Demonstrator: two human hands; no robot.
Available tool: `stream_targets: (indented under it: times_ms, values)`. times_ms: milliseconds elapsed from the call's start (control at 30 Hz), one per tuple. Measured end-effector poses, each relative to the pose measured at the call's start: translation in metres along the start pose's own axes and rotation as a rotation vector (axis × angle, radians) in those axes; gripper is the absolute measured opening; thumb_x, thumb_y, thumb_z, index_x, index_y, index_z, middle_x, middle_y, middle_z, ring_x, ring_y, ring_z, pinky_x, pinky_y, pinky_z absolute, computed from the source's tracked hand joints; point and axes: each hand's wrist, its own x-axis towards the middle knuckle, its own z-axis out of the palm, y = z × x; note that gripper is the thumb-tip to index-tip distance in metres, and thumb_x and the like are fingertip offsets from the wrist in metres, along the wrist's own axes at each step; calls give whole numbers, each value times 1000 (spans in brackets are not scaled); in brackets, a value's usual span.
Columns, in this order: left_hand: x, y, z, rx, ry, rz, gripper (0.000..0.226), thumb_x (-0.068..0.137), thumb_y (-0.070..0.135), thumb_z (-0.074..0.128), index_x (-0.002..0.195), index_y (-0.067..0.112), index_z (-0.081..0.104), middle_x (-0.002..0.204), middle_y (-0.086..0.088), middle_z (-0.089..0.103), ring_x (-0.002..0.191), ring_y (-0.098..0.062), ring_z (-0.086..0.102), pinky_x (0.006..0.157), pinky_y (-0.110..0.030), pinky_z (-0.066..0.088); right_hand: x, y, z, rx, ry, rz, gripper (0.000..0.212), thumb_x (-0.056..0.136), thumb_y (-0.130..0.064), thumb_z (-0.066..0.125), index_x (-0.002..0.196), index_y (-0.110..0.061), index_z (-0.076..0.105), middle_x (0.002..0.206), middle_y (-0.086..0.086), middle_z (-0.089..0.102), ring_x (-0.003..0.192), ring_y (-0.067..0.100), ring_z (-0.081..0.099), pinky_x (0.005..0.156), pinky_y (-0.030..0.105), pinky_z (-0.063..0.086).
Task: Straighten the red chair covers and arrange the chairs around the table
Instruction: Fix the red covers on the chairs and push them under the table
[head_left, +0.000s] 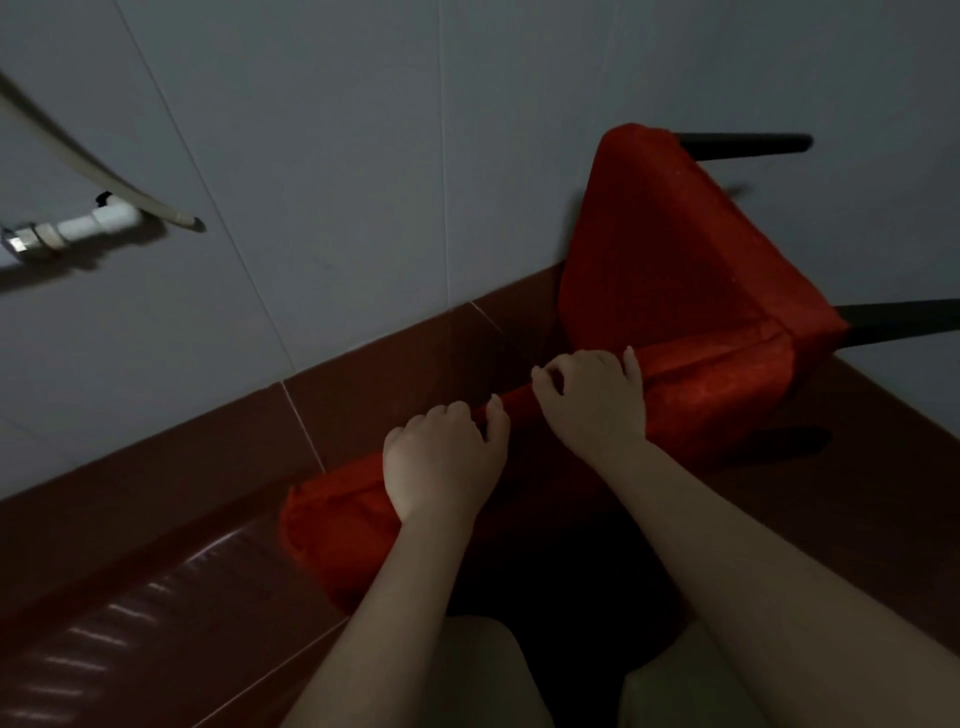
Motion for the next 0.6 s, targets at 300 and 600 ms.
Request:
stream_targets:
  times_ms: [300, 600]
  values:
    - [2, -1, 1, 10, 4, -18, 55, 98, 59, 25, 58, 25, 41, 54, 10, 41, 49, -9, 39, 55, -31, 32, 16, 10, 2, -156, -61, -197, 51, 96, -54, 27, 74, -25, 63, 76, -7, 58, 85, 17, 59, 108, 45, 30]
    - [4, -1, 3, 12, -9, -11, 55, 95, 60, 26, 57, 24, 42, 54, 10, 41, 48, -8, 35, 56, -32, 28, 18, -3, -5, -255, -214, -144, 45, 96, -42, 23, 81, -19, 59, 79, -2, 52, 83, 22, 49, 90, 40, 32]
